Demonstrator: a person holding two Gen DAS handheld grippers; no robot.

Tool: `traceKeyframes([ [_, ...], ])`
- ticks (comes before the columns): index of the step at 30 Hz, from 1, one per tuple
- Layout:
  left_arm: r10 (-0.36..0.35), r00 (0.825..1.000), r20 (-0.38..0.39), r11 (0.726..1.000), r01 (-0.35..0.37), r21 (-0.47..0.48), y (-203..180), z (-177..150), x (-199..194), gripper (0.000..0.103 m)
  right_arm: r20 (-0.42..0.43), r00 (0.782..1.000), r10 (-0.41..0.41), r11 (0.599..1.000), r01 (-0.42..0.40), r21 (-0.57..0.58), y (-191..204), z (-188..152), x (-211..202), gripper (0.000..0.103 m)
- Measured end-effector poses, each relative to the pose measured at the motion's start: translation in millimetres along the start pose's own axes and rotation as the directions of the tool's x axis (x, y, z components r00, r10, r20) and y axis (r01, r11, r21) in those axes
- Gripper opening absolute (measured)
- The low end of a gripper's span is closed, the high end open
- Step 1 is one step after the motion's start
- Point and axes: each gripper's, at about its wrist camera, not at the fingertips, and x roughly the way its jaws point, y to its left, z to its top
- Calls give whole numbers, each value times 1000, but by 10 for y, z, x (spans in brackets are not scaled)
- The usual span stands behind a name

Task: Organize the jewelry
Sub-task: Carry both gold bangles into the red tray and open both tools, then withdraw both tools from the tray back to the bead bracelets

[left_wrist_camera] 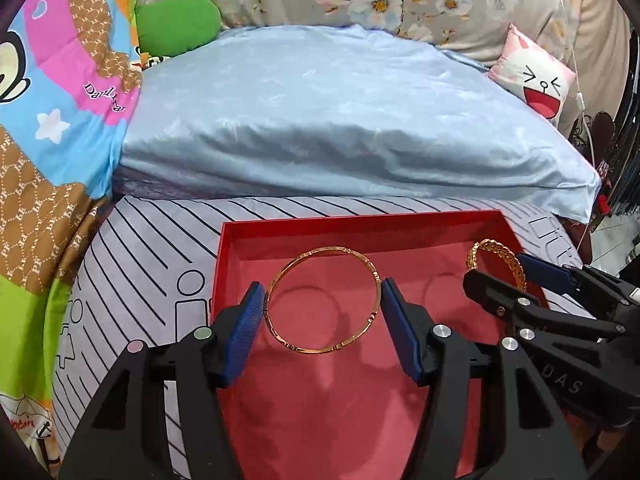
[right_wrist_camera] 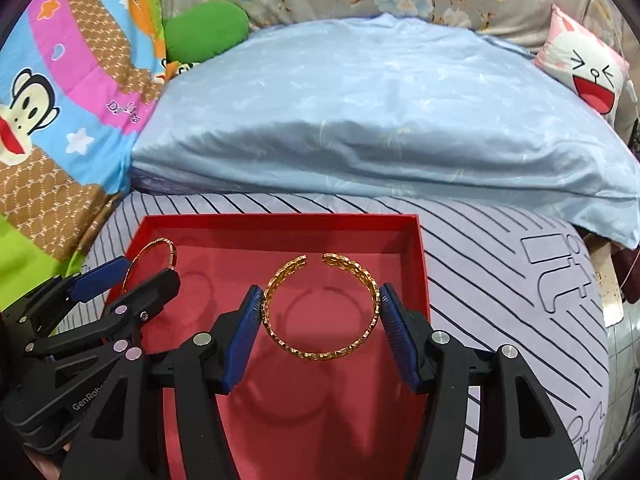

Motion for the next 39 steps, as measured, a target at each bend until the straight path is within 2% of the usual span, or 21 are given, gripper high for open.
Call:
traceKeyframes([
  [9, -14, 998, -57, 1000, 13, -21, 40, -15, 175, 57, -21, 1000, -22, 999, 22, -23, 13, -8, 117, 58],
  [18, -7, 999, -40, 999, 6, -43, 83, -3, 143, 63, -4, 1000, -29, 999, 29, -22, 22, -9, 76, 59],
  [21, 11, 1000, 5, 999, -11, -46, 106, 25, 1, 63, 14, 1000, -16, 1000, 17, -18, 28, -16, -45, 59],
  [27, 2, 996, 90, 999, 2, -50, 163, -62, -555, 64, 95, 995, -17, 999, 21, -47, 82, -158, -571, 60],
  [34, 19, 993, 119, 997, -9, -82, 303, -520, -1140, 64, 166, 984, -56, 994, 71, -84, 140, -680, -1184, 64],
  [39, 20, 994, 110, 994, -8, -109, 360, -988, -1412, 64, 160, 984, -78, 993, 92, -80, 165, -1180, -1470, 64],
])
